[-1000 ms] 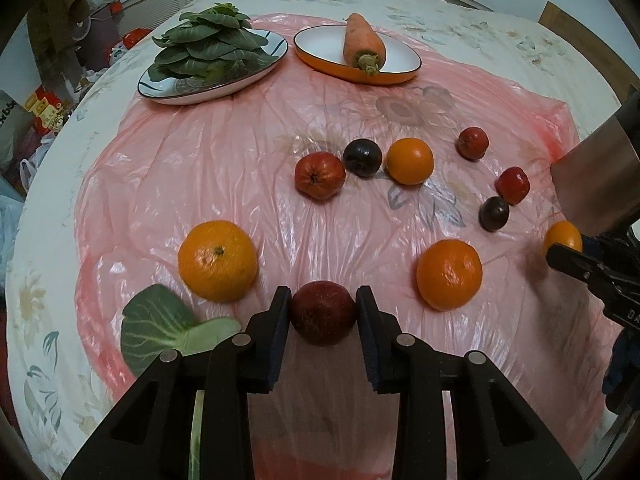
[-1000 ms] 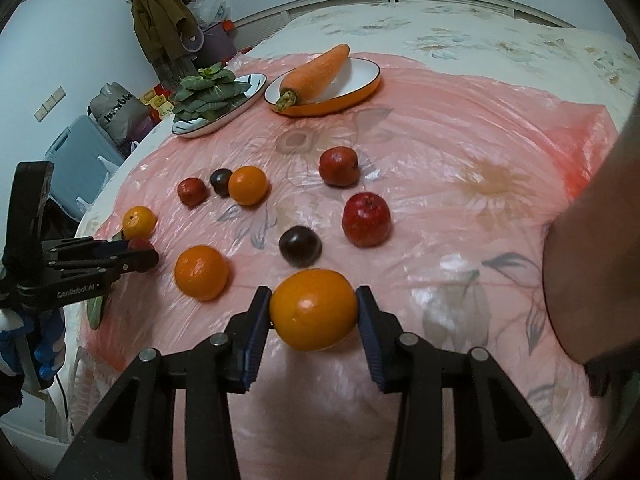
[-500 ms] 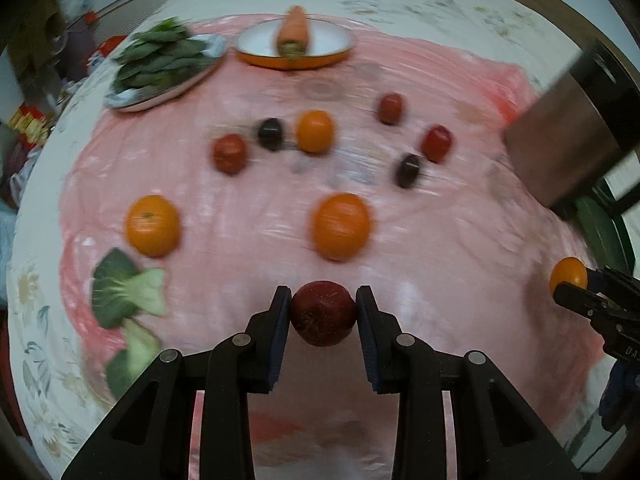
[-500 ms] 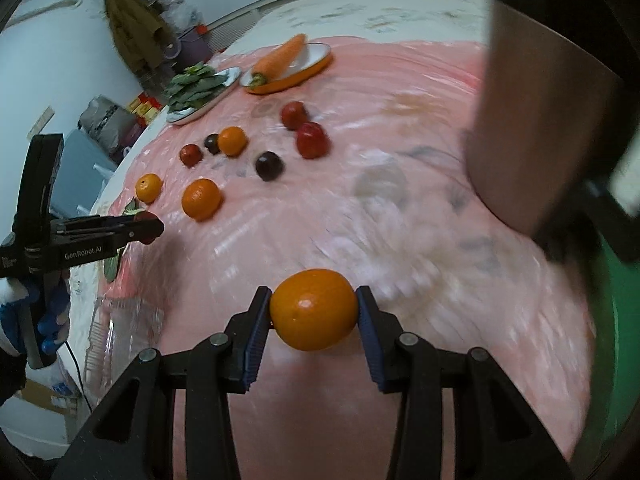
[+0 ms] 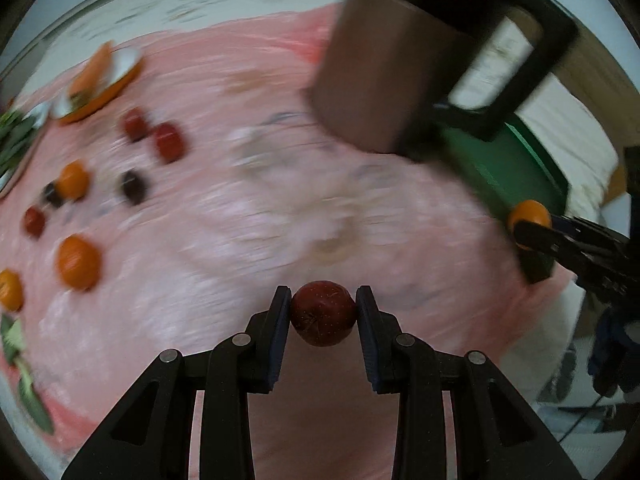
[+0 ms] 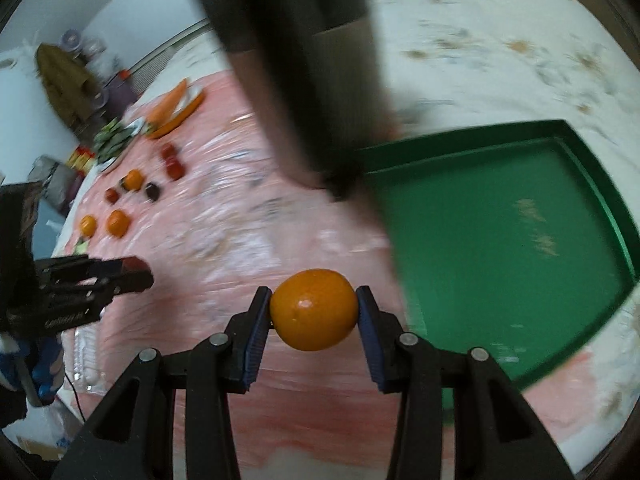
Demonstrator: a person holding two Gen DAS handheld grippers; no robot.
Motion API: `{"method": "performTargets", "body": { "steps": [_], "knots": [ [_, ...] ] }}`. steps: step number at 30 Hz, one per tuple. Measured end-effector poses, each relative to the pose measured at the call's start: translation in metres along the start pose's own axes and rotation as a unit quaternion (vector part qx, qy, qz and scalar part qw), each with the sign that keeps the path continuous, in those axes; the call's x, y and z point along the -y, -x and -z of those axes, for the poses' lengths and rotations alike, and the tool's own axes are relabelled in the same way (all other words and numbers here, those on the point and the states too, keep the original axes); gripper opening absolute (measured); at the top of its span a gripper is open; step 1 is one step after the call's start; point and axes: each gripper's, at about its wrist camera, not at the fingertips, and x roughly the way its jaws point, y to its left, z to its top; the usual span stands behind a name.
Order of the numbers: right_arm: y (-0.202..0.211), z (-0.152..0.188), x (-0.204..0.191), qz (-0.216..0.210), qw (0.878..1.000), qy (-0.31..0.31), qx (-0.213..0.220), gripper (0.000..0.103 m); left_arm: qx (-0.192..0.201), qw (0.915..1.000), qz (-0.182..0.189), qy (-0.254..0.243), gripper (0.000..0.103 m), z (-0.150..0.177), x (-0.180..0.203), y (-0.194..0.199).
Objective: Organize fruits
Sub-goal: 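Carry the red apple and orange over the green tray with both tools, then open the right tool to drop the orange while the left tool releases the apple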
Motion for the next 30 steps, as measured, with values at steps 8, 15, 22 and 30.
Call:
{"method": "performTargets", "body": {
  "steps": [8,15,22,30],
  "knots": [
    [0.015,-0.008,0.078,0.056,0.997,-0.043,0.023,0.052,0.002,0.9962,0.069,-0.053,0.028,-0.034,0.098,-0.022],
    [0.007,-0.022,0.131,0.085,0.995,-0.054,0.029,0.052,0.01,0.9914,0.103,-0.08,0.028,-0.069,0.169,-0.05],
    [-0.004,-0.035,0.165,0.108,0.992,-0.056,0.031,0.052,0.006,0.9903,0.074,-0.118,0.028,-0.098,0.215,-0.087],
    [-0.014,-0.041,0.181,0.131,0.99,-0.055,0.026,0.052,-0.007,0.9891,0.052,-0.137,0.028,-0.091,0.223,-0.109]
  ]
}}
